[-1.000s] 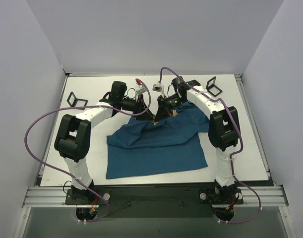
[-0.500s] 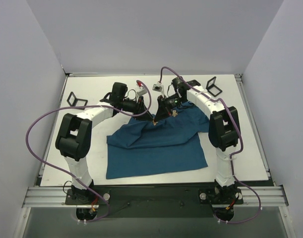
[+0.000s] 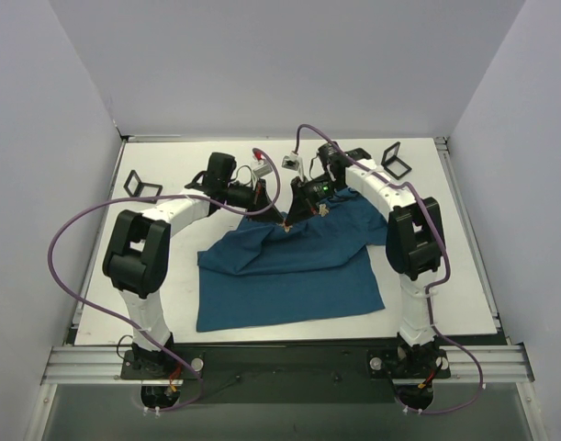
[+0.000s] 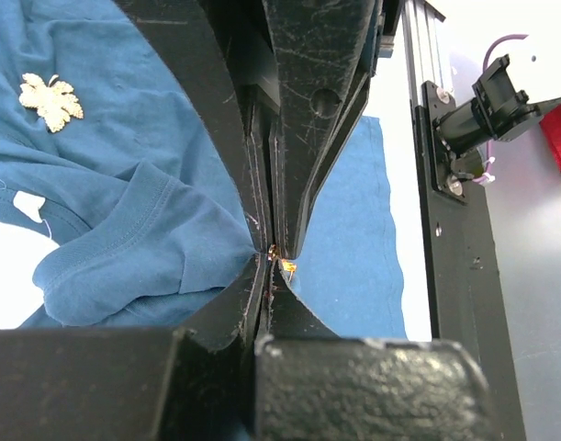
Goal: Remove the brooch from the garment
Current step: Pass from the right arm to the left, then pass from the left arm to the right, then open the brooch over the flattened clothing.
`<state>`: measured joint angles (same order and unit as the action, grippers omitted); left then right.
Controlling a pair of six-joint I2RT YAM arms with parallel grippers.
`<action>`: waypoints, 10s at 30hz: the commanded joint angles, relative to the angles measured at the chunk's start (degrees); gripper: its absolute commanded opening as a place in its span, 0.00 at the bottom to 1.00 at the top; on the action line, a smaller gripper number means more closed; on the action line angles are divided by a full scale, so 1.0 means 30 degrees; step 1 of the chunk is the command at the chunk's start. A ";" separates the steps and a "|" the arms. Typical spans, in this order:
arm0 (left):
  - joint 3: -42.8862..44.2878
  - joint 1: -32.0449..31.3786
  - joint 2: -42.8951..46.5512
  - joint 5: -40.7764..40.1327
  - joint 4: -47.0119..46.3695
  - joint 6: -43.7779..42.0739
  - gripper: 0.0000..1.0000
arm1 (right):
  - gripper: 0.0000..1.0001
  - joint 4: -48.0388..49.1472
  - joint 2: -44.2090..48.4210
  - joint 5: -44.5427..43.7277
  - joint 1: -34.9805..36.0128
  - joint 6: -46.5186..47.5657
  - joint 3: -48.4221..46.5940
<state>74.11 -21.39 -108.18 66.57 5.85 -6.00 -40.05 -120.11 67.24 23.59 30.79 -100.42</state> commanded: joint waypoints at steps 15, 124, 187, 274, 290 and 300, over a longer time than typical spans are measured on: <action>-0.6537 0.1299 0.0001 -0.0185 -2.5492 1.9363 0.00 | 0.36 0.1130 0.2304 0.2606 -0.1507 -0.1614 0.0631; -0.8002 0.1650 0.0289 -0.4083 -2.6090 2.0457 0.00 | 0.08 2.6860 0.4413 0.2928 -0.1068 -1.8383 1.0388; -0.2182 -0.1220 0.7851 -1.1992 -0.1604 -0.2625 0.97 | 0.00 0.3448 0.6288 -0.4221 -0.1068 -0.3436 0.4031; -0.7710 -0.1923 0.5358 -0.4406 -1.1500 0.3523 0.97 | 0.00 0.1134 0.5233 0.0086 0.0104 -0.2733 0.3738; -0.7388 -0.1953 0.4801 -0.3526 -1.1062 0.3465 0.86 | 0.00 0.0870 0.5585 0.1082 -0.0013 -0.2733 0.3650; -0.7270 -0.1953 0.4508 -0.3497 -1.0972 0.3553 0.79 | 0.00 0.0812 0.5556 0.1287 -0.0013 -0.2733 0.3679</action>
<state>50.89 -27.53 -94.56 54.81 -26.44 5.32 -35.57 -105.86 66.72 23.66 21.37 -87.35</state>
